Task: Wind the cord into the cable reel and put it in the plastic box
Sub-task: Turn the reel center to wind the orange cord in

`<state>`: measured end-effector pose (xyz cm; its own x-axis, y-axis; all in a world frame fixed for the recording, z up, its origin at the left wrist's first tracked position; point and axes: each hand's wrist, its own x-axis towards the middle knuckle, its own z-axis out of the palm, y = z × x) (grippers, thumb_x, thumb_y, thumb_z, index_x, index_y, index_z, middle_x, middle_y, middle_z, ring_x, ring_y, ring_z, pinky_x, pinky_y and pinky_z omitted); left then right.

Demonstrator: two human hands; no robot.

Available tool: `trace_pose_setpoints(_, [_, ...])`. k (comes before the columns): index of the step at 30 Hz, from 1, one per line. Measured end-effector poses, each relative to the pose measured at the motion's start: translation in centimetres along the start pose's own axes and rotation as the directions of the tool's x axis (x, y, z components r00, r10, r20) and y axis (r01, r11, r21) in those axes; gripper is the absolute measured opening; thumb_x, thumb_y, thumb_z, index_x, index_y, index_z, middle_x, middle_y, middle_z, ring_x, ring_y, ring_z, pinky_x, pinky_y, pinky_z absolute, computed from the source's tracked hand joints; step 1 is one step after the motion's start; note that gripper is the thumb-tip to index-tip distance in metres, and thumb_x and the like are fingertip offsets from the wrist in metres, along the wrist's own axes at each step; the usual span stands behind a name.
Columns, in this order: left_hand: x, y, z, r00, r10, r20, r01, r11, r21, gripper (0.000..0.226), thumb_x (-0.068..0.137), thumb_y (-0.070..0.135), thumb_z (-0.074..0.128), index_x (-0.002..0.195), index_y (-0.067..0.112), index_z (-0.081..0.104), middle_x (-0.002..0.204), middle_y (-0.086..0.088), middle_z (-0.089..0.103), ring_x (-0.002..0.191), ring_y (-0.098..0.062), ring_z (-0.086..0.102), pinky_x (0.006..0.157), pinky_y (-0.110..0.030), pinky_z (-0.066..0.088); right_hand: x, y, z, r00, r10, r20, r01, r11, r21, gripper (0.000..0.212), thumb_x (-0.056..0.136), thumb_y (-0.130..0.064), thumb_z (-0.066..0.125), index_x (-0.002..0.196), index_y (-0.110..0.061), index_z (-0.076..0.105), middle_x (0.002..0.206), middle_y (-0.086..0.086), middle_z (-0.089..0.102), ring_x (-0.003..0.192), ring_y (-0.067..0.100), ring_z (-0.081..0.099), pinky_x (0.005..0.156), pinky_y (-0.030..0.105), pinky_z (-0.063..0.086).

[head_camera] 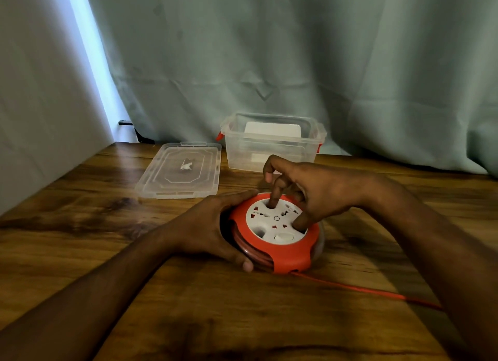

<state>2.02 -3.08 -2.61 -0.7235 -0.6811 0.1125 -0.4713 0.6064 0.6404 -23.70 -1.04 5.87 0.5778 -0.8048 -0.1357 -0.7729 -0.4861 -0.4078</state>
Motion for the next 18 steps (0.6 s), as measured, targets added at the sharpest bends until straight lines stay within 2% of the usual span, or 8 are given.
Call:
trace_pose_setpoints(3, [0.0,-0.3,0.0,1.0,-0.014,-0.002,0.014,1.0,0.014,0.138,0.042,0.068,0.091,0.158,0.043,0.021,0.154,0.03,0.036,0.14,0.006,0.037,0.111,-0.011,0.032,-0.2,-0.1,0.0,0.999,-0.003,-0.032,0.002,0.999,-0.033,0.084,0.063,-0.022,0.096,0.116,-0.039,0.032,0.111,-0.01,0.073,0.078,-0.012,0.064,0.055,0.011,0.05])
trace_pose_setpoints(6, [0.0,-0.2,0.0,1.0,-0.011,-0.014,0.011,1.0,-0.008,0.133,0.041,0.071,0.089,0.153,0.052,0.02,0.14,0.047,0.03,0.129,0.024,0.035,0.103,0.0,0.03,-0.2,-0.5,0.2,0.996,0.008,-0.084,-0.017,0.993,-0.113,0.077,0.06,-0.041,0.095,0.111,-0.038,0.038,0.094,-0.006,0.071,0.077,-0.002,0.067,0.052,0.02,0.053])
trace_pose_setpoints(8, [-0.1,0.0,0.0,1.0,-0.006,-0.014,0.006,1.0,-0.019,0.129,0.042,0.068,0.091,0.149,0.054,0.02,0.134,0.053,0.032,0.125,0.029,0.035,0.1,0.003,0.031,0.0,-1.0,0.7,0.994,0.021,-0.111,-0.04,0.985,-0.167,0.063,0.06,-0.053,0.092,0.101,-0.035,0.047,0.082,-0.007,0.068,0.072,0.006,0.067,0.051,0.021,0.052])
trace_pose_setpoints(10, [-0.1,0.0,0.0,1.0,0.002,-0.006,-0.002,1.0,-0.015,0.127,0.045,0.06,0.095,0.151,0.05,0.024,0.138,0.048,0.039,0.13,0.021,0.041,0.103,-0.002,0.035,0.2,-1.2,1.0,0.992,0.036,-0.117,-0.061,0.975,-0.212,0.05,0.061,-0.058,0.088,0.086,-0.032,0.054,0.075,-0.01,0.064,0.069,0.006,0.063,0.051,0.018,0.046])
trace_pose_setpoints(13, [-0.1,0.1,0.1,1.0,-0.002,0.0,0.002,1.0,0.006,0.133,0.046,0.06,0.094,0.158,0.039,0.025,0.153,0.028,0.041,0.138,0.007,0.042,0.112,-0.016,0.037,0.2,-1.3,1.2,0.992,0.033,-0.119,-0.064,0.962,-0.264,0.044,0.063,-0.06,0.086,0.072,-0.029,0.057,0.068,-0.012,0.062,0.065,0.006,0.061,0.048,0.014,0.039])
trace_pose_setpoints(18, [0.0,-0.1,0.1,1.0,0.014,-0.001,-0.014,1.0,0.006,0.133,0.049,0.055,0.097,0.159,0.036,0.026,0.155,0.024,0.042,0.139,0.006,0.042,0.115,-0.018,0.036,0.6,-1.5,1.8,0.991,0.031,-0.134,-0.069,0.954,-0.29,0.041,0.068,-0.064,0.079,0.068,-0.027,0.062,0.071,-0.013,0.066,0.067,0.004,0.065,0.049,0.014,0.043])
